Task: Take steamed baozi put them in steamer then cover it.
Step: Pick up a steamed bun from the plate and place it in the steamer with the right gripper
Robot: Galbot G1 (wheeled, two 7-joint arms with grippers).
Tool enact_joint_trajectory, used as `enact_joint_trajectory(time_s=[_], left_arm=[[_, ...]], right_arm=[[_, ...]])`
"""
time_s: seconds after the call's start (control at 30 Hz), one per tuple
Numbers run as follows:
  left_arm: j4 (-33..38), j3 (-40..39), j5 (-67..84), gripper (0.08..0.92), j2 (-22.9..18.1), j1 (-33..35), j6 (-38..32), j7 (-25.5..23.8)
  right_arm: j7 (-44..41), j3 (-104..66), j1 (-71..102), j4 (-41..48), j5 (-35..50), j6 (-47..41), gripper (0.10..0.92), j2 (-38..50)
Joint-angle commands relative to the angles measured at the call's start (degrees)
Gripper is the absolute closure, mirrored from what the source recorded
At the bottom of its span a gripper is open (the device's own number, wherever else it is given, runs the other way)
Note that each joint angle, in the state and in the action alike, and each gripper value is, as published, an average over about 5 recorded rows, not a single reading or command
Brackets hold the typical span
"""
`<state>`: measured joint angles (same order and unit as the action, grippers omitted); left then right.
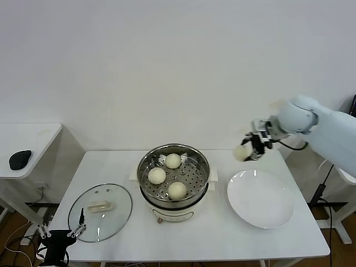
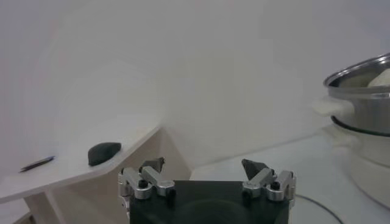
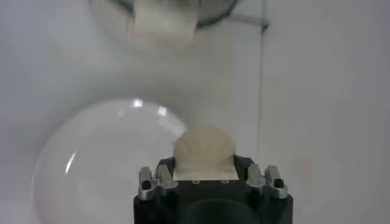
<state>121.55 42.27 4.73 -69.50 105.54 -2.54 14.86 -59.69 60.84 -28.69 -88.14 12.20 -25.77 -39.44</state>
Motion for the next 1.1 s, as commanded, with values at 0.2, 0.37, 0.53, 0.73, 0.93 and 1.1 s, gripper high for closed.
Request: enact_joint_trajectory(time_s=[0.2, 0.37, 0.53, 0.73, 0.93, 1.1], left_arm=[[0.79, -0.47, -0.61, 0.177, -1.45, 0.22, -0.01, -0.03], [0.84, -0.26, -0.57, 0.177, -2.05, 0.51, -0.33, 0.11], [1.02, -0.18, -0.68, 0.177, -2.65, 0.93, -0.77, 0.28], [1.10, -0.29, -1.07, 0.177, -2.82, 0.97, -0.79, 0.27], [1.25, -0.38, -1.31, 0.177, -2.86, 1.06, -0.78, 0.26], [1.44, -0.43, -1.42, 0.177, -2.96, 1.20, -0.81, 0.27]], right_arm=[[9.40, 9.91, -5.15, -1.05, 14.65, -13.98, 0.414, -18.03], [11.71, 9.33, -0.56, 1.16, 13.87, -15.73, 0.414, -20.20], [12.74, 9.30, 3.16, 3.02, 11.27, -15.83, 0.414, -20.17], [13.24, 8.34, 6.02, 4.18, 8.97, -15.79, 0.410, -19.07], [13.90, 6.38, 8.19, 5.07, 8.08, -15.71, 0.406, -18.56], [14.50, 5.25, 9.09, 5.35, 8.04, -15.36, 0.406, -18.67]])
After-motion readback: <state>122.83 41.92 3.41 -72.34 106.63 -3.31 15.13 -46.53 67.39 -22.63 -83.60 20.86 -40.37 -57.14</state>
